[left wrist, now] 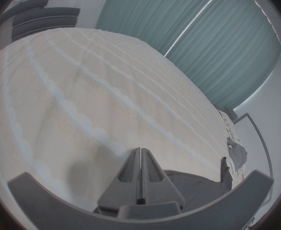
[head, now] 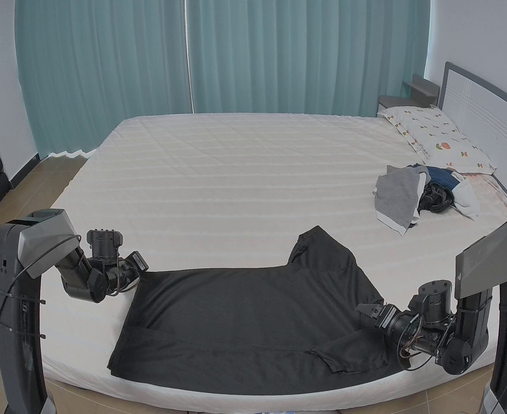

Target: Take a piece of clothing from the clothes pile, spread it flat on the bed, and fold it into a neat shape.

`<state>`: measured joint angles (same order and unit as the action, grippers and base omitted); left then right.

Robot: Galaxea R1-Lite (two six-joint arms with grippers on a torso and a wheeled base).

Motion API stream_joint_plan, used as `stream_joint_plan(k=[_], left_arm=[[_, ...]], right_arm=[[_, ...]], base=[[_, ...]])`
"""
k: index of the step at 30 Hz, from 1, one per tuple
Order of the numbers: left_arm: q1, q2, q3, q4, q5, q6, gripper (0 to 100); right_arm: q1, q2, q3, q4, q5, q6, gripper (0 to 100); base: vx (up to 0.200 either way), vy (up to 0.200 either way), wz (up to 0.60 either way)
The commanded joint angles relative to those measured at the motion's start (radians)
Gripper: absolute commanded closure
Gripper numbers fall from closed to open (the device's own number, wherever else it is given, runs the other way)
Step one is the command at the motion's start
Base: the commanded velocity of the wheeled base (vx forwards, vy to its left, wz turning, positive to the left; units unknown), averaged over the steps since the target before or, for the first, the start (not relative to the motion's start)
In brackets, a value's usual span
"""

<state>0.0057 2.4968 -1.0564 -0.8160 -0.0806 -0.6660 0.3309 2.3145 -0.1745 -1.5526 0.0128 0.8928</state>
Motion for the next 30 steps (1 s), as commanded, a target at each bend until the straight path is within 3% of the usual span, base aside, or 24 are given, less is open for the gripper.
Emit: stream_joint_plan(k=[1, 8, 9, 26, 27, 30], left_arm=[[0.013, 0.001, 0.001, -0.002, 0.013, -0.004, 100], [0.022, -0.012, 0.009, 0.000, 0.016, -0.014, 100], [0.020, -0.016, 0.010, 0.001, 0.010, -0.014, 0], [-0.033, -0.013, 0.045, -0.005, -0.074, 0.011, 0], [-0.033, -0.009, 0.041, -0.005, -0.074, 0.022, 100], [-0.032, -0.006, 0.038, -0.006, -0.070, 0.032, 100]], right_arm=[[-0.003, -0.001, 0.000, -0.012, 0.001, 0.000, 0], [-0.004, -0.001, 0.000, -0.012, 0.001, 0.000, 0], [-0.004, -0.001, 0.000, -0.012, 0.001, 0.000, 0], [0.002, 0.002, -0.002, -0.012, 0.001, 0.000, 0], [0.002, 0.002, -0.002, -0.012, 0.001, 0.000, 0], [0.002, 0.002, -0.002, -0.012, 0.001, 0.000, 0]], base=[[0.000, 0.000, 0.00], [0.000, 0.000, 0.00], [0.000, 0.000, 0.00], [0.000, 0.000, 0.00], [0.000, 0.000, 0.00], [0.000, 0.000, 0.00]])
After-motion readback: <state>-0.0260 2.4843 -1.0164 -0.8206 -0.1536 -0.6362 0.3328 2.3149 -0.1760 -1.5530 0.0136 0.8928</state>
